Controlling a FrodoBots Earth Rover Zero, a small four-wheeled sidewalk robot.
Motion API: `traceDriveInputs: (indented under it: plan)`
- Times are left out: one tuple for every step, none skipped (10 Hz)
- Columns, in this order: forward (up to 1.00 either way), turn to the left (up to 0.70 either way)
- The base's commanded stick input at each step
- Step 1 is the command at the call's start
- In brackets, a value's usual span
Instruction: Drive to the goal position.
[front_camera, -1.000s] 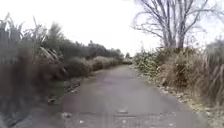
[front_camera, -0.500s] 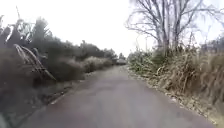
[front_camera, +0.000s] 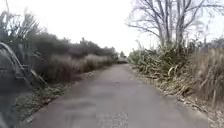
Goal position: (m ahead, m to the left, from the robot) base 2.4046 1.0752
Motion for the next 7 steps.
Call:
traceDriveInputs:
  plan:
    - [1.00,0.00]
    - [1.00,-0.03]
    - [1.00,-0.09]
    - [1.00,-0.16]
    - [1.00,-0.23]
    - [1.00,-0.29]
    - [1.00,-0.36]
